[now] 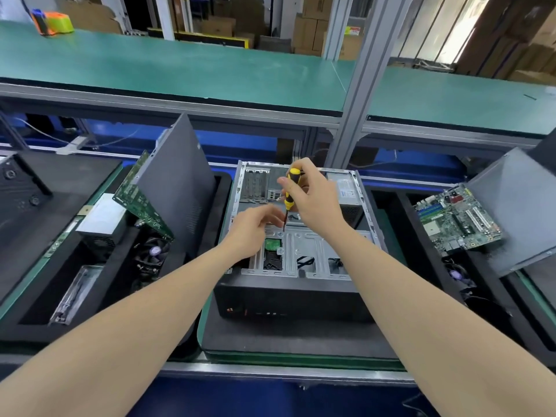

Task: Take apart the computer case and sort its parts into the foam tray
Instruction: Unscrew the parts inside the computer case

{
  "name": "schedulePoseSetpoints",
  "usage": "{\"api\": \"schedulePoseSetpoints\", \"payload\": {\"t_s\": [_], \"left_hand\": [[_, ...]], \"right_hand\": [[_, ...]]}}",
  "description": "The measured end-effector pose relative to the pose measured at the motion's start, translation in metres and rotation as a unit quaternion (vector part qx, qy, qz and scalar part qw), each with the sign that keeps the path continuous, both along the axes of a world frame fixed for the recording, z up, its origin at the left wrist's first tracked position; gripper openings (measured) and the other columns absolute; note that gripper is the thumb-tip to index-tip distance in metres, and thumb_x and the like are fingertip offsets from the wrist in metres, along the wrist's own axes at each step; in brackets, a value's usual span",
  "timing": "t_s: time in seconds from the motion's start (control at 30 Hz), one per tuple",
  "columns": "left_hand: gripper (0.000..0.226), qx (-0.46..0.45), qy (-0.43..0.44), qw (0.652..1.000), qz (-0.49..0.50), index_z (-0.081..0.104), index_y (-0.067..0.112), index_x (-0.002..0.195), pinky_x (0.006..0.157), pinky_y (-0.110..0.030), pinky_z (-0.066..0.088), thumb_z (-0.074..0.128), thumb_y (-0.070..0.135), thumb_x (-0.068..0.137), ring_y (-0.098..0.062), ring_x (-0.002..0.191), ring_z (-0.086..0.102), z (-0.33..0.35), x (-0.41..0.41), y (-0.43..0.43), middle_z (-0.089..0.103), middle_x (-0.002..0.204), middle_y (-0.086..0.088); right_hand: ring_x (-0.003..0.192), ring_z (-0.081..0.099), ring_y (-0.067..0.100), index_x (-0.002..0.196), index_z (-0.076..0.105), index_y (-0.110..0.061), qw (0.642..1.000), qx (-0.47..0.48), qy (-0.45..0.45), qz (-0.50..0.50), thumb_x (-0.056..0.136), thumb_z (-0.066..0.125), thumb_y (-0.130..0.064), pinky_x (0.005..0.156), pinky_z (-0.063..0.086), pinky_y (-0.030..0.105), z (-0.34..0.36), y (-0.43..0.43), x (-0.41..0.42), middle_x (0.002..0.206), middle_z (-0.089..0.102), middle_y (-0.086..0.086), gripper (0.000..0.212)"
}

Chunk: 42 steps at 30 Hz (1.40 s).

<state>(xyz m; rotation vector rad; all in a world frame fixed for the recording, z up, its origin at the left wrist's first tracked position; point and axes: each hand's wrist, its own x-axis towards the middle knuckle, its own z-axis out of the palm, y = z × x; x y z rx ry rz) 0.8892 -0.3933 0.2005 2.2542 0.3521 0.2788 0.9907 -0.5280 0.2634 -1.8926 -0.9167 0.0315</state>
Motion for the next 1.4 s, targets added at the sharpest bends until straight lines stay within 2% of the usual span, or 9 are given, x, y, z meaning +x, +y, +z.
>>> {"api": "schedulePoseSetpoints", "payload": {"t_s": [0.27,0.3,0.47,0.73,0.93,1.07,1.23,1.33,1.4], "left_hand": [[0.049,0.001,0.002,1.0,0.009,0.063,0.031,0.111,0.069,-0.019,0.045,0.04,-0.009,0.095,0.008,0.093,0.062,-0.002,-0.001,-0.001,0.074,0.096,0.015],[0.048,0.004,0.003,1.0,0.008,0.063,0.03,0.111,0.07,-0.018,0.045,0.04,-0.009,0.095,0.007,0.093,0.062,-0.002,-0.001,-0.001,0.074,0.096,0.015],[0.047,0.014,0.003,1.0,0.001,0.064,0.025,0.113,0.095,-0.027,0.049,0.04,-0.011,0.094,-0.004,0.102,0.066,-0.001,-0.001,-0.001,0.074,0.096,0.012],[0.046,0.02,-0.007,1.0,-0.001,0.064,0.025,0.11,0.099,-0.034,0.052,0.04,-0.01,0.094,-0.005,0.101,0.067,-0.002,-0.002,-0.001,0.074,0.095,0.012],[0.047,0.028,0.003,1.0,-0.008,0.063,0.025,0.111,0.096,-0.043,0.054,0.039,-0.011,0.093,-0.012,0.101,0.067,-0.002,-0.002,0.0,0.074,0.095,0.012],[0.047,0.03,-0.007,1.0,-0.007,0.065,0.024,0.11,0.095,-0.035,0.054,0.038,-0.012,0.093,-0.007,0.098,0.066,-0.004,0.0,0.001,0.073,0.096,0.011],[0.047,0.036,-0.019,0.999,-0.01,0.068,0.02,0.106,0.089,-0.021,0.046,0.037,-0.013,0.09,0.002,0.096,0.061,-0.007,0.002,0.002,0.071,0.097,0.009],[0.046,0.044,-0.036,0.998,0.01,0.071,0.019,0.1,0.084,-0.014,0.041,0.04,-0.012,0.089,0.003,0.09,0.057,-0.007,0.005,0.001,0.068,0.096,0.009],[0.043,0.051,-0.063,0.996,0.035,0.074,0.018,0.095,0.082,-0.018,0.042,0.041,-0.011,0.089,-0.005,0.09,0.056,-0.009,0.01,0.003,0.065,0.097,0.006]], "right_hand": [[0.076,0.072,0.025,0.106,0.055,-0.024,1.0,-0.002,-0.013,0.019,0.104,0.065,-0.038,0.072,0.061,0.054,-0.001,0.005,0.0,0.081,0.07,0.001,0.018],[0.076,0.071,0.026,0.106,0.055,-0.024,1.0,-0.003,-0.012,0.019,0.104,0.065,-0.038,0.072,0.061,0.054,-0.001,0.005,-0.001,0.081,0.07,0.002,0.018],[0.079,0.072,0.026,0.105,0.054,-0.025,1.0,-0.009,-0.009,0.023,0.104,0.065,-0.036,0.073,0.062,0.053,-0.003,0.005,-0.002,0.084,0.069,0.003,0.016],[0.081,0.073,0.024,0.104,0.053,-0.022,0.999,-0.023,-0.003,0.043,0.103,0.067,-0.036,0.074,0.062,0.054,-0.001,0.002,-0.001,0.084,0.071,0.003,0.02],[0.083,0.077,0.019,0.104,0.053,-0.018,0.994,-0.048,0.028,0.09,0.105,0.066,-0.025,0.077,0.065,0.05,0.005,-0.001,0.008,0.088,0.076,0.002,0.014],[0.092,0.077,0.017,0.109,0.057,-0.017,0.989,-0.063,0.058,0.122,0.107,0.059,-0.018,0.082,0.065,0.047,0.008,-0.004,0.014,0.093,0.078,0.001,0.003],[0.098,0.074,0.015,0.112,0.056,-0.016,0.978,-0.105,0.082,0.163,0.108,0.051,-0.017,0.094,0.059,0.042,0.014,-0.002,0.02,0.097,0.078,0.002,0.006],[0.086,0.067,0.017,0.104,0.052,-0.018,0.978,-0.068,0.156,0.124,0.105,0.05,-0.015,0.087,0.053,0.039,0.007,0.013,0.008,0.086,0.069,0.004,0.003],[0.071,0.054,0.015,0.098,0.049,-0.016,0.972,-0.007,0.222,0.079,0.103,0.05,-0.016,0.076,0.047,0.033,0.001,0.027,-0.003,0.076,0.055,0.002,0.005]]}}
